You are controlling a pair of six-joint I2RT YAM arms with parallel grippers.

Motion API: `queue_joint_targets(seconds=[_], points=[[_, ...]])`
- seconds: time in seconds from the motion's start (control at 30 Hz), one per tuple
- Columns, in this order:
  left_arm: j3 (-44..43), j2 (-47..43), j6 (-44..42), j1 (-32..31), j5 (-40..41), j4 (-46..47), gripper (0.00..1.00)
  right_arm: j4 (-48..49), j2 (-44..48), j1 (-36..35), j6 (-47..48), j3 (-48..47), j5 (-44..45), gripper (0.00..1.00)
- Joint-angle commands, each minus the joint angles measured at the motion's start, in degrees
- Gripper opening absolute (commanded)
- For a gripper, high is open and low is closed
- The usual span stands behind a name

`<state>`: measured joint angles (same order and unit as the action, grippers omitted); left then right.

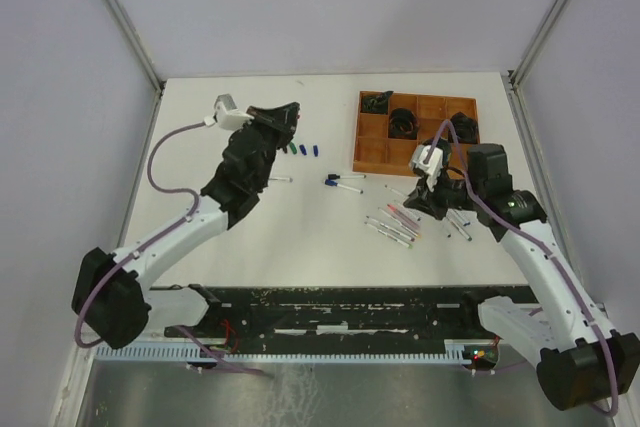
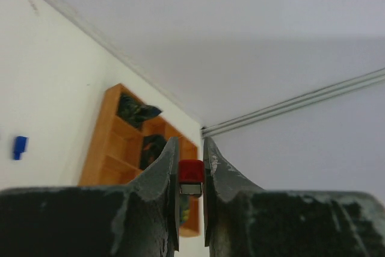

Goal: Open the pen caps
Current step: Open the pen cap from the pen, then place the pen cap at the center of the board.

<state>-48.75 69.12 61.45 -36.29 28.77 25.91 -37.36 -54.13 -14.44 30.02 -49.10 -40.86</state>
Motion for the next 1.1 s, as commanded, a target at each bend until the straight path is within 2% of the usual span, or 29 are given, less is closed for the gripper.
queue_joint_targets(seconds=[0.0, 0.17, 0.27, 0.57, 0.73, 0.93, 1.07], points=[[-11.1, 8.8, -14.7, 3.3, -9.1, -24.8, 0.03, 0.5, 1.7, 2.4, -5.5, -5.2, 2.6, 0.02], [-36.0, 25.2, -23.3, 3.6, -10.5, -46.9, 0.03, -0.4, 0.5, 3.8, -6.5, -6.9, 9.4, 0.02], [-43.8, 32.3, -28.4, 3.4, -12.2, -51.3, 0.03, -1.2, -1.0, 5.9, -5.9, -7.2, 11.7, 0.02], [-60.4, 50.6, -38.5, 1.4, -4.4, -59.9, 0.03, -3.0, -4.9, 11.9, -4.7, -7.7, 11.6, 0.02], [-66.1, 58.1, -42.4, 1.3, -1.2, -61.4, 0.03, -3.1, -6.7, 14.2, -4.7, -7.5, 10.6, 0.02], [-73.0, 66.4, -44.5, 1.4, -5.8, -63.6, 0.03, -3.2, -8.4, 14.6, -4.4, -7.3, 9.9, 0.02], [-73.8, 67.4, -44.5, 1.5, -5.1, -64.2, 0.04, -3.3, -8.7, 14.6, -4.1, -7.2, 9.7, 0.02]])
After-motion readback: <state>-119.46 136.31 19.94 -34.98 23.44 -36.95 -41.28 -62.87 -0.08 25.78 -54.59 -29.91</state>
